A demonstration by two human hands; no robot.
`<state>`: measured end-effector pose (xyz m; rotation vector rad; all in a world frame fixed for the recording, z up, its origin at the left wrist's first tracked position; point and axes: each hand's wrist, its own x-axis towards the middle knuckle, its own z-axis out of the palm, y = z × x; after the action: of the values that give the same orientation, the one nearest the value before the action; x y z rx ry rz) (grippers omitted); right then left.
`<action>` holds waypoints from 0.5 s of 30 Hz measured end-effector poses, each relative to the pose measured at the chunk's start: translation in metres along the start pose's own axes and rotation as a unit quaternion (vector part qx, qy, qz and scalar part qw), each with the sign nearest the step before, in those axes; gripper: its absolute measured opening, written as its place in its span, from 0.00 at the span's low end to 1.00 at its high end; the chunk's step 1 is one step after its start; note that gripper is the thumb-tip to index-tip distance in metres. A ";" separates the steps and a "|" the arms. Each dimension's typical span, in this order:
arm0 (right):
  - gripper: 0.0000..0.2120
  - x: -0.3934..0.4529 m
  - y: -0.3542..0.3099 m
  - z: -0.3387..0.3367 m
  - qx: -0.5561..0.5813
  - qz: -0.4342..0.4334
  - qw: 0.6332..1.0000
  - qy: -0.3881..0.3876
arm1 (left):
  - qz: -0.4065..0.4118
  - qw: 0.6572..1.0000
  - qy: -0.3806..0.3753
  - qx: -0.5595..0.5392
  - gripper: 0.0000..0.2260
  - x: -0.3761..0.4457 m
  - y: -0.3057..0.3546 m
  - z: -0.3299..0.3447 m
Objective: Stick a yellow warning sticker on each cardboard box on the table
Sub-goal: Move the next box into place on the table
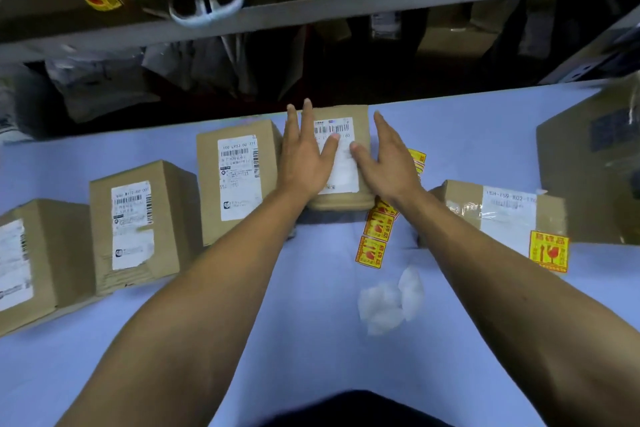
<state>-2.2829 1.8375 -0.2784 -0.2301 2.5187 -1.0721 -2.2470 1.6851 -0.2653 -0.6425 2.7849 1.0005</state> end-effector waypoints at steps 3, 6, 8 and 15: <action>0.36 0.012 0.006 0.011 0.106 0.064 0.992 -0.006 | -0.090 0.989 0.006 -0.119 0.37 0.013 -0.005 0.009; 0.36 0.019 0.012 0.019 0.255 0.124 0.959 -0.028 | -0.191 0.954 -0.015 -0.230 0.40 0.021 -0.009 0.017; 0.36 0.022 0.016 0.024 0.325 0.131 0.935 -0.051 | -0.208 0.931 -0.027 -0.297 0.33 0.022 -0.014 0.021; 0.30 0.020 0.011 0.031 0.391 0.119 0.909 -0.085 | -0.199 0.881 -0.050 -0.427 0.14 0.021 -0.014 0.021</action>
<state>-2.2883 1.8193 -0.3115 0.1999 1.7254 -1.7485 -2.2606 1.6812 -0.2943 -1.1337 1.8728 2.0522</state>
